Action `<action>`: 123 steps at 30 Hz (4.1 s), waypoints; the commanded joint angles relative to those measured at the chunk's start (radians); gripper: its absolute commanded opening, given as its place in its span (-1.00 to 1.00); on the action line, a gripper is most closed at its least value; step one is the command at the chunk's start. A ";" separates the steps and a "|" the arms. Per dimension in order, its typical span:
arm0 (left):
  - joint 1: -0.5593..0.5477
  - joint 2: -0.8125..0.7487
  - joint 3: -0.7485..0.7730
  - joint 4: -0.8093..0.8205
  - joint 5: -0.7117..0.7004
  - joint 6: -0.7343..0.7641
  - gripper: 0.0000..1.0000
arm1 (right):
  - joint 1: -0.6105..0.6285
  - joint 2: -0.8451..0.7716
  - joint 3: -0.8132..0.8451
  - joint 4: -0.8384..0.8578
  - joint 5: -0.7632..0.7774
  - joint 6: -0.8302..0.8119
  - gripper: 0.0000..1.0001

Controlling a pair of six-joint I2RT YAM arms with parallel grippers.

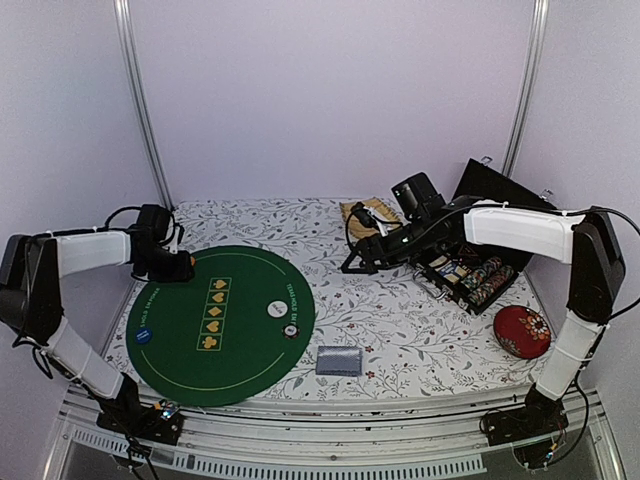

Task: Distribute texas hold em gaming equipment
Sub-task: Place the poker chips pile at the big blind area, then move the poker chip to the small blind area.

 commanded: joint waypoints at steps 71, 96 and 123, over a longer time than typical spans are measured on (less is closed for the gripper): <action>-0.124 -0.044 0.200 -0.011 -0.103 0.011 0.97 | -0.026 -0.117 0.069 -0.199 0.289 -0.103 1.00; -0.778 0.352 0.277 -0.114 0.055 -0.088 0.33 | -0.027 -0.149 -0.014 -0.173 0.302 -0.080 1.00; -0.810 0.403 0.260 -0.201 -0.060 -0.105 -0.38 | -0.027 -0.156 -0.025 -0.162 0.285 -0.098 1.00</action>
